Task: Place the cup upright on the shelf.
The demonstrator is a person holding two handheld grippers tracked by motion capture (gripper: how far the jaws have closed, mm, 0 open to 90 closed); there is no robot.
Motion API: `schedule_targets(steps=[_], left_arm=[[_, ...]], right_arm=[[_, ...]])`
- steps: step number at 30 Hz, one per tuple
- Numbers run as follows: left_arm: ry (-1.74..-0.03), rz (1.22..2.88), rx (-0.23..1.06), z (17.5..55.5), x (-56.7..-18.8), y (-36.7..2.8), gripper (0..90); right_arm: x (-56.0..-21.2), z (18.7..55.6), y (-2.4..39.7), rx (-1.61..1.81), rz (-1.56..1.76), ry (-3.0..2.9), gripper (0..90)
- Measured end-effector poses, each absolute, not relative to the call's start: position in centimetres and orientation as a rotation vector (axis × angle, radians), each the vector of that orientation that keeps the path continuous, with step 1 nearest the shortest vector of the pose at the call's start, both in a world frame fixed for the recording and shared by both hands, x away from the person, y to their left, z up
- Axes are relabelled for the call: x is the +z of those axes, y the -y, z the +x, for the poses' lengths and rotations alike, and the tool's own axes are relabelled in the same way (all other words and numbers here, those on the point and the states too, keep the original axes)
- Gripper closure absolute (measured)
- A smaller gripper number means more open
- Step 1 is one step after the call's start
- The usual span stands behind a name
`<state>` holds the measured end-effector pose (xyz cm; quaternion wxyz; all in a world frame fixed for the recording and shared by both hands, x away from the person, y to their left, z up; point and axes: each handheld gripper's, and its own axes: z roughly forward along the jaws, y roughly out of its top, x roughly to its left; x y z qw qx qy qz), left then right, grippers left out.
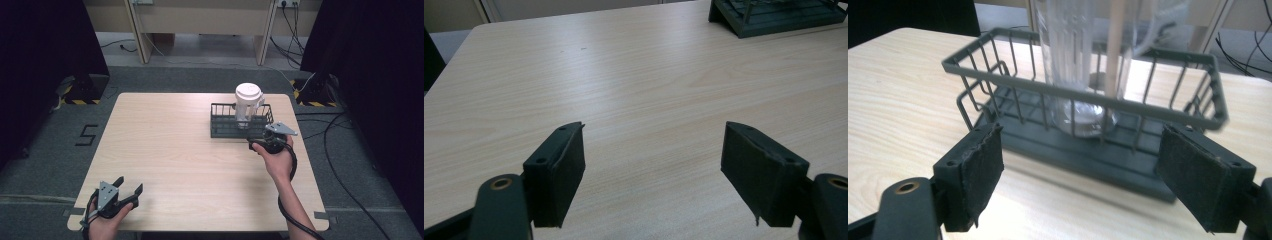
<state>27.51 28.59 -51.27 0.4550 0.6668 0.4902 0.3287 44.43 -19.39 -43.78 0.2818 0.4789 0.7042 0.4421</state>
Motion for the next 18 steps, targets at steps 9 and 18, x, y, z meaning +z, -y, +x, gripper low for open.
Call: schedule_targets(steps=[9, 18], left_arm=[[-1.21, 1.643, 0.812, 27.5, -51.2, -28.6, 25.1], [-1.211, 1.647, 0.813, 27.5, -51.2, -28.6, 25.1]], right_arm=[[-44.3, 42.5, 21.5, 1.167, 1.294, -1.877, 19.0], [-45.8, 40.3, 23.8, 1.146, 1.332, -1.854, 19.1]])
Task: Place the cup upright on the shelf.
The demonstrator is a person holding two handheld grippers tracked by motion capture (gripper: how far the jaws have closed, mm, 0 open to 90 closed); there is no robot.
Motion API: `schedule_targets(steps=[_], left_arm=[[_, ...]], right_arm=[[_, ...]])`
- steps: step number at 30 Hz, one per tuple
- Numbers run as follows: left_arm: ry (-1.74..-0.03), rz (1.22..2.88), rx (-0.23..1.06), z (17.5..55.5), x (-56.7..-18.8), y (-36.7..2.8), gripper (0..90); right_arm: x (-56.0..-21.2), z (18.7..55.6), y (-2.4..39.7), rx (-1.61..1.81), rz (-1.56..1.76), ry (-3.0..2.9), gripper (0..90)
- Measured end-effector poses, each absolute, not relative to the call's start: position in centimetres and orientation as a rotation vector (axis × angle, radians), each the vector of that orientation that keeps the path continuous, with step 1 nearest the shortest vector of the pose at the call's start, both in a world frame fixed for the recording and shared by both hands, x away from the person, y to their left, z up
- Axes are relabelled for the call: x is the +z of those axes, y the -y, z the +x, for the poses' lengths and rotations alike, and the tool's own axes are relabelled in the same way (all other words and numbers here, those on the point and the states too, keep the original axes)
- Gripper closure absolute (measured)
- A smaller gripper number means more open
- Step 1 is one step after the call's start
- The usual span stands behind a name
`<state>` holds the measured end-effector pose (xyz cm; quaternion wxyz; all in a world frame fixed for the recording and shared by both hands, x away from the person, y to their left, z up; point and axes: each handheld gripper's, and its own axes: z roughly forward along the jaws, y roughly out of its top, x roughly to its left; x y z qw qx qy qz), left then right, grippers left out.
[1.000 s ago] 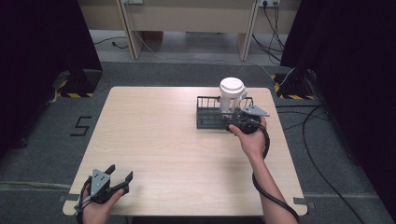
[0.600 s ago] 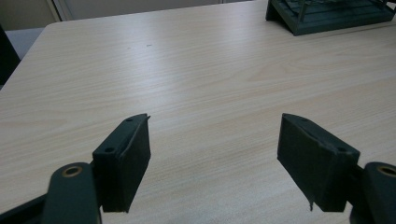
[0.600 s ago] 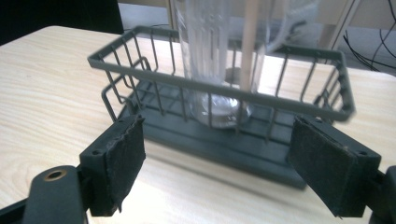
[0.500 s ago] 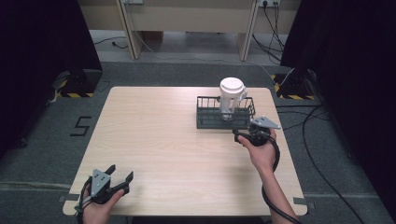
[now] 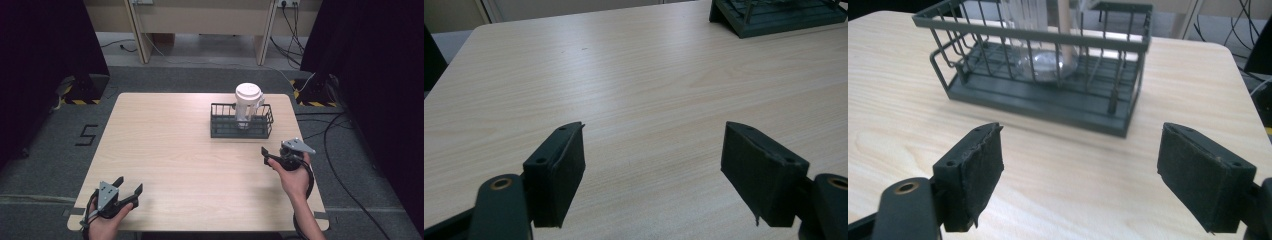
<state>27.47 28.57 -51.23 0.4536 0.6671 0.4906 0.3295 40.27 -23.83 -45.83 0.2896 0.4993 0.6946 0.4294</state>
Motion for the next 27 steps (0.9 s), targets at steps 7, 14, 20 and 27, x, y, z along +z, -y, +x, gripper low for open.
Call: schedule_targets(steps=[7, 14, 20, 27], left_arm=[[-1.212, 1.647, 0.815, 27.5, -51.2, -28.6, 25.1], [-1.211, 1.648, 0.816, 27.4, -51.2, -28.5, 25.1], [-1.212, 1.648, 0.817, 27.5, -51.2, -28.5, 25.1], [-1.212, 1.649, 0.817, 27.4, -51.2, -28.6, 25.1]], right_arm=[[-47.3, 38.2, 25.0, 1.131, 1.364, -1.851, 19.2], [-48.6, 36.7, 26.3, 1.127, 1.394, -1.832, 19.3], [-49.3, 35.5, 27.3, 1.137, 1.385, -1.812, 19.2], [-50.5, 34.3, 27.6, 1.143, 1.37, -1.799, 19.3]])
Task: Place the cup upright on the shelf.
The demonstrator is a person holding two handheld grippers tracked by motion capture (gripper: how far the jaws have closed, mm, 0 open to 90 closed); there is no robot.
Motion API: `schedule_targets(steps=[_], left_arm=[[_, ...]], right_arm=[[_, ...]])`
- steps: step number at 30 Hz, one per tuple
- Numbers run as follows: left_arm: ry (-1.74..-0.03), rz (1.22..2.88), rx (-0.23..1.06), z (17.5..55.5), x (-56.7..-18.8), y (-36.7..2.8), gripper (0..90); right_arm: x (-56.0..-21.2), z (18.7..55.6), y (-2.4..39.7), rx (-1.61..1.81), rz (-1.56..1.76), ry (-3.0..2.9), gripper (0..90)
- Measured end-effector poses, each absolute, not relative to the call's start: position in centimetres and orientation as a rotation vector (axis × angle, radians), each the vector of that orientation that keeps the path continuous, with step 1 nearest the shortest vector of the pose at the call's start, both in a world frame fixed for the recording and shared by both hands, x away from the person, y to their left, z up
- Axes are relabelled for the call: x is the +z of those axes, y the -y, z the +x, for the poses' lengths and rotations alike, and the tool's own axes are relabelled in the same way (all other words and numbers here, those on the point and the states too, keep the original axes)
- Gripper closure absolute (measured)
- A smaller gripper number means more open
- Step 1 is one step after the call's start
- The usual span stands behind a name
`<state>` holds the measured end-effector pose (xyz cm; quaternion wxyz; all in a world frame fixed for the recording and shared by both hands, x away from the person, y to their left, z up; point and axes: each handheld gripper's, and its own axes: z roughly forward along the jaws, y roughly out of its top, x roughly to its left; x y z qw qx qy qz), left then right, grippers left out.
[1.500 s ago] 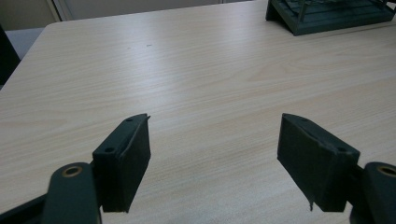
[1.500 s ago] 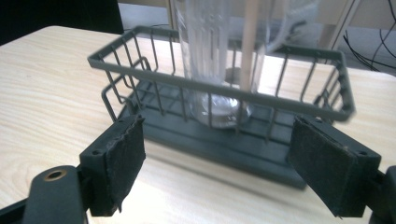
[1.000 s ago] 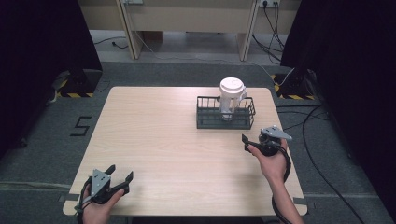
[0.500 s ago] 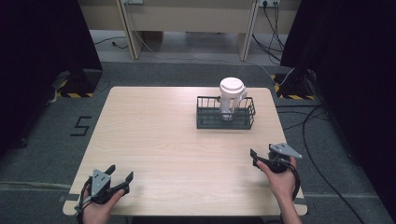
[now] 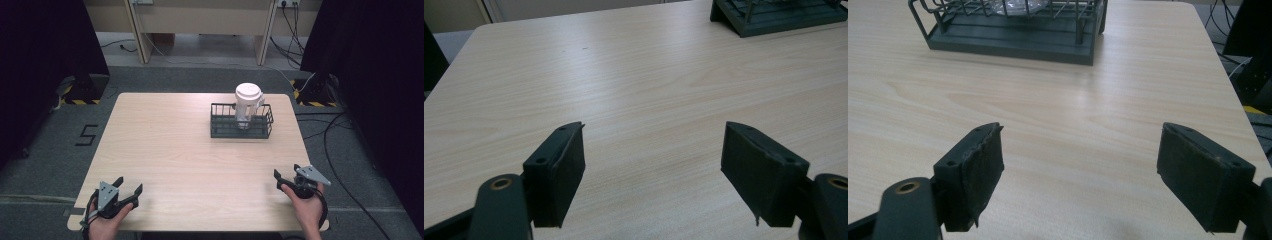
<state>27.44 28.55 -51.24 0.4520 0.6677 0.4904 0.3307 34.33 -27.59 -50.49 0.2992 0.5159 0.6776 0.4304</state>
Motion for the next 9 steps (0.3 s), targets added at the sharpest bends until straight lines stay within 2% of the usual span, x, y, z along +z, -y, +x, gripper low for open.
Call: schedule_targets(steps=[9], left_arm=[[-1.211, 1.65, 0.82, 27.5, -51.24, -28.5, 25.0]], right_arm=[[-50.95, 34.01, 27.5, 1.152, 1.342, -1.784, 18.8]])
